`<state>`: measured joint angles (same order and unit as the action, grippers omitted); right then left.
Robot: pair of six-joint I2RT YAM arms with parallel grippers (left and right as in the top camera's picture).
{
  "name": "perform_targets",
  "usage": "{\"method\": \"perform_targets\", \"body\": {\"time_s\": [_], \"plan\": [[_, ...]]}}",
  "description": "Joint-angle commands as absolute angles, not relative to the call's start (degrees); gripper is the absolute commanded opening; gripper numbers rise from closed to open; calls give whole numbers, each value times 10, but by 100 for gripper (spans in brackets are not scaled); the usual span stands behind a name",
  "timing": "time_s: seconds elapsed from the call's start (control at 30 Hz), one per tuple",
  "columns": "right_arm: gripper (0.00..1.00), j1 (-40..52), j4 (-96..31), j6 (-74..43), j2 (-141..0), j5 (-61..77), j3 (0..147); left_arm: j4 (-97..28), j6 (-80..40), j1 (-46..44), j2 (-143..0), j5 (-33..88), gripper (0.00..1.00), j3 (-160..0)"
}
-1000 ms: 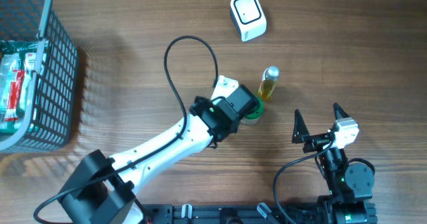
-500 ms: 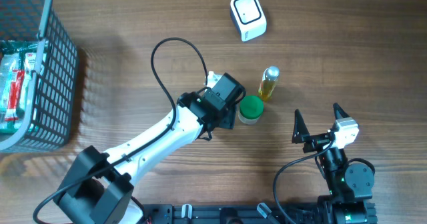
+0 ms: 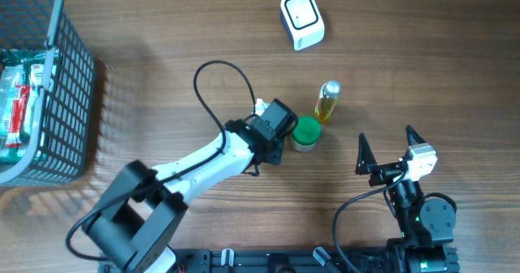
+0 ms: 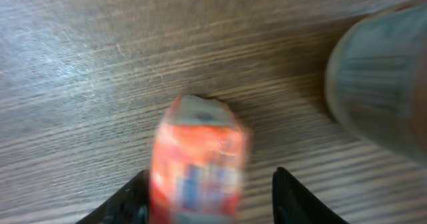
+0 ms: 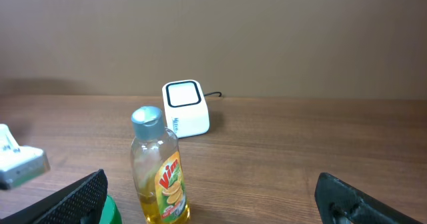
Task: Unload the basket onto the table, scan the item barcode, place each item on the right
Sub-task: 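Lower the orange snack pack onto the table left of the green-capped jar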
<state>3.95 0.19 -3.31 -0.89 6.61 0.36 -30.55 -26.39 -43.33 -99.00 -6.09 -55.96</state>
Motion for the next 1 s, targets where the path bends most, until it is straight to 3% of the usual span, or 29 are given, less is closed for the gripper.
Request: {"method": "perform_targets", "body": {"time_s": [0.0,0.03,0.13,0.23,0.33,0.6,0.7,0.77,0.97], "plan": [[100,37,4,-31,-6,65,3,-302,-262,-432,-1006,-67,12,-553],[100,37,4,-31,-6,65,3,-301,-262,-432,-1006,-67,11,-553],[100,37,4,-31,-6,65,3,-297,-262,-432,-1006,-67,25,-553],[100,37,4,-31,-6,65,3,-288,-262,-432,-1006,-66,49,-553],[100,37,4,-31,-6,65,3,-276,-277,-432,-1006,-67,53,-553],[100,37,4,-31,-6,65,3,-255,-340,-432,-1006,-66,50,-553],[100,37,4,-31,-6,65,3,-255,-340,-432,-1006,-66,44,-553],[100,37,4,-31,-6,65,3,-260,-340,-432,-1006,-66,35,-553],[100,37,4,-31,-6,65,3,-289,-378,-432,-1006,-67,24,-553]]}}
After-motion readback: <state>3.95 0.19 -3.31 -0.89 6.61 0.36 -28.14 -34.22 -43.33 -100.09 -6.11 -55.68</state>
